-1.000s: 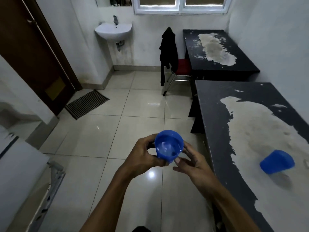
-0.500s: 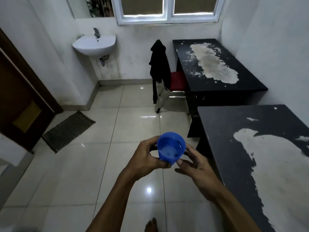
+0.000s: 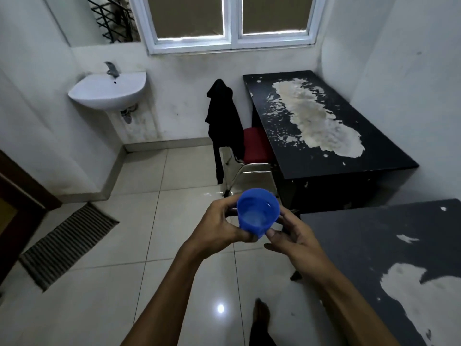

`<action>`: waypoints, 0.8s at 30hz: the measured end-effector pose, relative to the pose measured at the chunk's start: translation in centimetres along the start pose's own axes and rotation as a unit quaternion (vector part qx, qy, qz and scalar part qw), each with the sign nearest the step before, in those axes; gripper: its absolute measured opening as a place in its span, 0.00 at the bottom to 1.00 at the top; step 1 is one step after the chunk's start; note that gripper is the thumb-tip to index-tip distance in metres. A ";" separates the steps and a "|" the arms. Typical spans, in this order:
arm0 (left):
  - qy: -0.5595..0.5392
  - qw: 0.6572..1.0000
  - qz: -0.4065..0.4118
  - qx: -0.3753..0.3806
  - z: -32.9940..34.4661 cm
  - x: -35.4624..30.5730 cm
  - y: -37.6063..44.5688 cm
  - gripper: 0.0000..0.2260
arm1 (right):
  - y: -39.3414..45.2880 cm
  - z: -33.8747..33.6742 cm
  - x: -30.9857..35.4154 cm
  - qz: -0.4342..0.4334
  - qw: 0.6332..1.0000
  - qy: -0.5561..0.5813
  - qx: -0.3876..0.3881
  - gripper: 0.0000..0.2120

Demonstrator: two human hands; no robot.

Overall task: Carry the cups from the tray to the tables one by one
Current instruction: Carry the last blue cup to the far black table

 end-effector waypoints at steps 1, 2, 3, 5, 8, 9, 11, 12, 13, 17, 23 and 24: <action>0.000 1.000 -0.004 0.000 -0.3 0.2 2.1 0.31 | 2.0 -0.7 0.0 0.001 1.000 0.003 0.000 0.27; -0.001 1.000 -0.007 0.002 -0.6 0.3 4.3 0.31 | 4.1 -1.3 0.2 0.001 1.000 0.006 0.001 0.27; -0.001 1.000 -0.011 0.005 -0.8 0.4 6.4 0.30 | 6.1 -2.1 0.3 0.004 1.000 0.011 0.003 0.26; -0.003 1.000 -0.017 0.004 -1.3 0.6 10.3 0.31 | 9.7 -3.5 0.7 0.012 1.000 0.018 0.008 0.26; -0.014 1.000 -0.015 0.000 -1.8 0.5 16.0 0.31 | 15.1 -6.0 1.6 0.019 1.000 0.021 0.008 0.27; -0.013 1.000 -0.016 0.000 -2.0 0.4 17.7 0.31 | 16.6 -6.7 1.8 0.024 1.000 0.018 0.010 0.27; -0.017 1.000 -0.023 0.002 -2.2 0.8 21.0 0.31 | 19.7 -8.1 1.9 0.030 0.999 0.016 0.013 0.26; -0.020 0.999 -0.026 0.003 -2.3 1.0 22.7 0.32 | 21.2 -8.7 2.0 0.027 0.999 0.017 0.012 0.27; -0.021 0.999 -0.027 0.006 -2.4 1.4 24.4 0.32 | 22.7 -9.3 2.0 0.024 0.999 0.018 0.011 0.27; -0.023 0.999 -0.026 0.023 -2.8 2.8 31.0 0.32 | 28.3 -11.4 1.7 0.029 0.999 0.019 0.000 0.27; -0.023 0.997 -0.001 0.070 -3.9 4.3 42.5 0.32 | 37.6 -14.7 1.2 0.019 0.998 0.032 -0.049 0.26; -0.023 0.997 0.007 0.079 -4.1 4.4 44.3 0.32 | 38.9 -15.1 1.3 0.021 0.997 0.036 -0.060 0.26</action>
Point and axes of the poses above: each hand's wrist, its own y-axis towards the middle knuckle, its own z-axis out of the palm, x = y × z, the point moved 4 cm from there along y, towards the middle knuckle, and after that the axes turned 1 degree about x, right-handed, at the moved point
